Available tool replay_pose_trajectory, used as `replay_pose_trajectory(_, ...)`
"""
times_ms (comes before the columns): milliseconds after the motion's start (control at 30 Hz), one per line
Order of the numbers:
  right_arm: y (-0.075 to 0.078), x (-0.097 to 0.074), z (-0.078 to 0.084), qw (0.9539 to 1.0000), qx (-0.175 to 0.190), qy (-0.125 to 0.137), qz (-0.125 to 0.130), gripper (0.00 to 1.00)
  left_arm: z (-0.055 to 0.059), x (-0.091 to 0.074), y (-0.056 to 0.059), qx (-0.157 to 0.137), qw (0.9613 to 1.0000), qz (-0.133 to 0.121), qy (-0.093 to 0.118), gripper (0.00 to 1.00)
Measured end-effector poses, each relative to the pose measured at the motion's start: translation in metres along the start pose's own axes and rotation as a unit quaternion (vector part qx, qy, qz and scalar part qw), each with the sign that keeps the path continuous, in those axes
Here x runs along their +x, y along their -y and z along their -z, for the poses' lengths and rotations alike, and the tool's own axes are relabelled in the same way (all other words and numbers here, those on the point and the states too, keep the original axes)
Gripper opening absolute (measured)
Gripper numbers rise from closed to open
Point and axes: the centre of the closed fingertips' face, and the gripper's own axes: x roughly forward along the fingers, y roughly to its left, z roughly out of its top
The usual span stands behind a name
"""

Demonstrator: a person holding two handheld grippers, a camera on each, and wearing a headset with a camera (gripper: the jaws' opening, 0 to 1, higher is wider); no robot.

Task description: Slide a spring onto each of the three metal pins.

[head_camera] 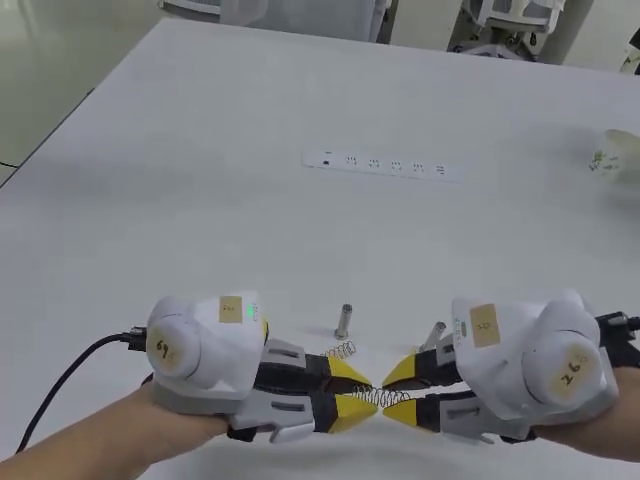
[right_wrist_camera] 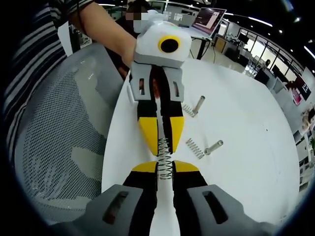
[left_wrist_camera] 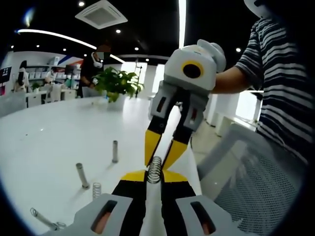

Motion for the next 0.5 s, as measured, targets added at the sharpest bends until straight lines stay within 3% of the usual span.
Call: replay_pose_trajectory(500,0.0017,0.0000,0.0004,1.0000,0.001,0.002,0.006,0.10,0.0003,-0.0020,0.0005,0.000,1.0000,0.000,-0.004,0.02)
